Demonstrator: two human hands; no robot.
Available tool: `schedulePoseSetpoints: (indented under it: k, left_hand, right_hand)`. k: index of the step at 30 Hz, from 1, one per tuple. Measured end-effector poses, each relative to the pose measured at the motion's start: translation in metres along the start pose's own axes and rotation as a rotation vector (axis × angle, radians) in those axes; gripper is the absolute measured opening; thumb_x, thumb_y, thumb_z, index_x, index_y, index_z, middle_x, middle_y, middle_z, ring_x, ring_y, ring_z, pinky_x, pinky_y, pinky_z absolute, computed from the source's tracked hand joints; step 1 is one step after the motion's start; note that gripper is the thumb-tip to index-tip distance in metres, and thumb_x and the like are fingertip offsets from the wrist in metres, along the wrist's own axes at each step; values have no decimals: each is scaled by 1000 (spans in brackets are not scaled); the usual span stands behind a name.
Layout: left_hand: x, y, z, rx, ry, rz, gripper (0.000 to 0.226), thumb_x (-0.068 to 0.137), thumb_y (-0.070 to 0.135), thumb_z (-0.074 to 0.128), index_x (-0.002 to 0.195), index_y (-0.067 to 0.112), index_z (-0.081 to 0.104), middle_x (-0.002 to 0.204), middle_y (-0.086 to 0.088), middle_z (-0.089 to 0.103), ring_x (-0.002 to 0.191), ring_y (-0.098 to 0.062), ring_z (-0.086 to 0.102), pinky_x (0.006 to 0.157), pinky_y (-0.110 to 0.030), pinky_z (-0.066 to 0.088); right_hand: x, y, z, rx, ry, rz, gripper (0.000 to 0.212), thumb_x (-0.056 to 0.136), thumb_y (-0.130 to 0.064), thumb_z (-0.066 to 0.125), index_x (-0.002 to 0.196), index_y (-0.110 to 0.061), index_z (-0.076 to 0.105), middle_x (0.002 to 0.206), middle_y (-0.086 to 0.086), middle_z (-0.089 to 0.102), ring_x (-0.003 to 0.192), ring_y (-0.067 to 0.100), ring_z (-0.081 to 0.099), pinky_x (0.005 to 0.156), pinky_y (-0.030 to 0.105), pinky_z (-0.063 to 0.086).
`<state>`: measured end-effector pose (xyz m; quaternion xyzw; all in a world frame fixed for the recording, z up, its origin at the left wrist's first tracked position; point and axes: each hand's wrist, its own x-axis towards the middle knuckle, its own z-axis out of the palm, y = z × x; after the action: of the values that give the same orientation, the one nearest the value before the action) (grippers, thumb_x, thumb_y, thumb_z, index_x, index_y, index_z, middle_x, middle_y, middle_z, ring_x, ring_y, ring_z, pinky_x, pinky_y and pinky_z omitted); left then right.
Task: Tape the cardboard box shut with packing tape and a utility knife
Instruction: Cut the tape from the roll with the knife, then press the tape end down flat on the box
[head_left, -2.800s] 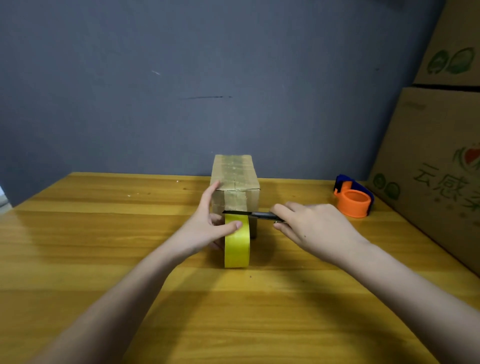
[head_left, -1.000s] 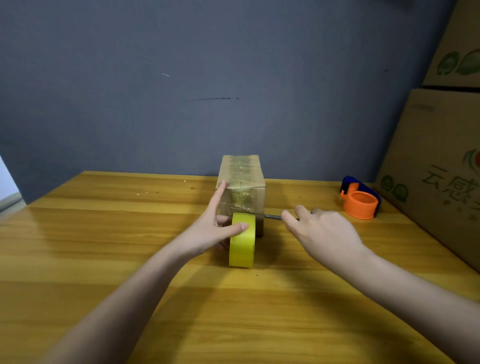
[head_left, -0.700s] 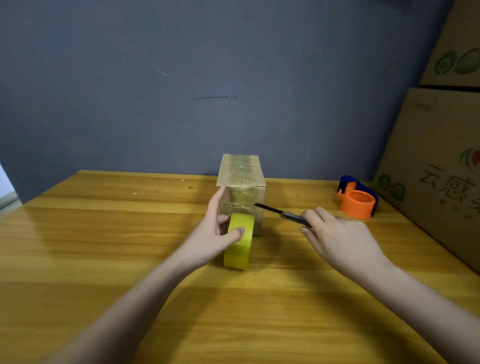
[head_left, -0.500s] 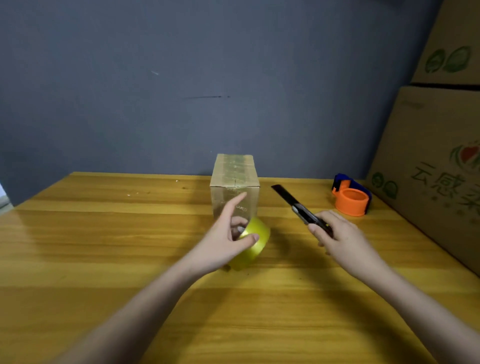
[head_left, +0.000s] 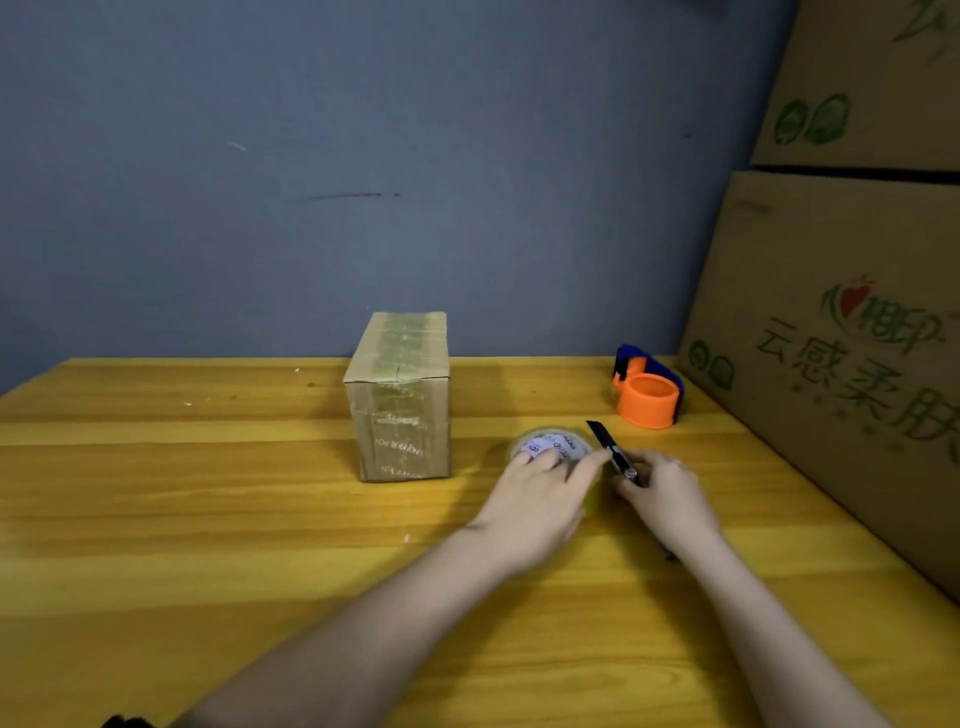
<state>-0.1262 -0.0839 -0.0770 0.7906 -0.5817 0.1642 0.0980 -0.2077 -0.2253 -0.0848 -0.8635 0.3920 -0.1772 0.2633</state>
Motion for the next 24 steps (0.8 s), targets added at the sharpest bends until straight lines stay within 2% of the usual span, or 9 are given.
schedulePoseSetpoints:
  k: [2,6,8,13,19,21,24]
  left_hand:
    - [4,1,11,10,49,26,65,89,21,51,146,14,20,111,-14,65,108,-30,50,90,-40,35]
    - [1,4,30,86,169,27,63,71,24,62,130,17,43,76,3,69,80,-19,58,77,-31,29]
    - [-1,6,35,49,222,9,61,70,25,63,127,18,44,72,6,68,78,-17,58,77,-30,29]
    - [-4,3,35,-2,218,3,59,72,25,63,127,18,41,80,2,69,81,-18,62,85,-29,27]
    - [-21,-13,20,-69,215,69,52,79,35,47,128,18,44,115,1,64,104,-17,60,97,-28,26]
    - [-29,-28,5,-73,263,93,46,81,31,47,125,17,48,118,0,62,104,-18,59,97,-28,30]
    - [-44,-61,-25,-40,433,79,35,83,19,51,116,15,58,113,-1,63,102,-16,57,95,-28,33]
  right_hand:
    - [-3,3,0,-100,29,-7,43,88,-27,58,129,-18,53,125,13,51,113,36,56,92,41,44]
    - [-11,7,-1,-396,63,-7,38,91,-33,48,126,-18,54,120,12,49,110,36,57,83,40,48]
    - [-14,7,-2,-492,101,-15,37,92,-35,45,124,-18,56,119,9,51,111,31,55,80,38,49]
    - [-15,6,1,-571,153,-46,38,92,-39,44,117,-14,58,119,8,51,111,28,53,78,36,49]
    - [-16,4,3,-713,178,-58,38,90,-43,45,111,-16,63,114,5,57,109,25,55,78,33,47]
    - [-16,0,-5,-633,227,-81,37,90,-41,47,113,-17,62,113,6,58,107,27,56,78,35,48]
    - [-23,-24,-19,-203,453,-301,21,91,-29,53,105,-19,64,101,0,63,88,20,59,64,31,47]
